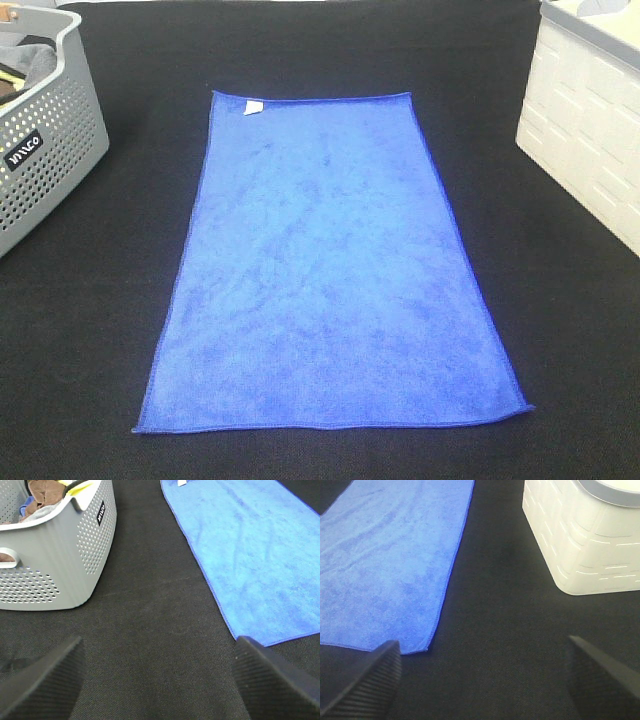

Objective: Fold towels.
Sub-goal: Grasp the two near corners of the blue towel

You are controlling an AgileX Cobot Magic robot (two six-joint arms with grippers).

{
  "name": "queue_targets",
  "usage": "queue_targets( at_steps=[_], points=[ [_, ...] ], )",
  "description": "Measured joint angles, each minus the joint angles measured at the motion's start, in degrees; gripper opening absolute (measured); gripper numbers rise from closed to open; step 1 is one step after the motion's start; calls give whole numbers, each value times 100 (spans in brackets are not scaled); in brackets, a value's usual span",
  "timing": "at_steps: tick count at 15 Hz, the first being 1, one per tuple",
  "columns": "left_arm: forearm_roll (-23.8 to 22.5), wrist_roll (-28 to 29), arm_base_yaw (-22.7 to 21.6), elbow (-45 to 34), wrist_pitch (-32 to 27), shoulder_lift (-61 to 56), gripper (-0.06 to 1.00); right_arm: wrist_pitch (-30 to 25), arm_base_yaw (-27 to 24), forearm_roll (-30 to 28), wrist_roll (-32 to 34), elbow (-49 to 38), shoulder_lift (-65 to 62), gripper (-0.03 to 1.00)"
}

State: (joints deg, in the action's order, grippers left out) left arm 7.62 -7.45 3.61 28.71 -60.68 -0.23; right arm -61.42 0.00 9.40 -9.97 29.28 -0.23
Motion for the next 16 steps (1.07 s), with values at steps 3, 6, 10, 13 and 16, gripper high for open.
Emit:
queue_targets(
  at_steps=[3,6,10,13,16],
  points=[
    [0,0,0,0,0,0,77,0,0,0,0,0,0,82],
    [0,0,0,0,0,0,77,0,0,0,0,0,0,82],
    [0,0,0,0,0,0,77,0,0,0,0,0,0,82],
    [0,0,0,0,0,0,77,0,0,0,0,0,0,82],
    [0,0,0,0,0,0,77,0,0,0,0,0,0,82]
  ],
)
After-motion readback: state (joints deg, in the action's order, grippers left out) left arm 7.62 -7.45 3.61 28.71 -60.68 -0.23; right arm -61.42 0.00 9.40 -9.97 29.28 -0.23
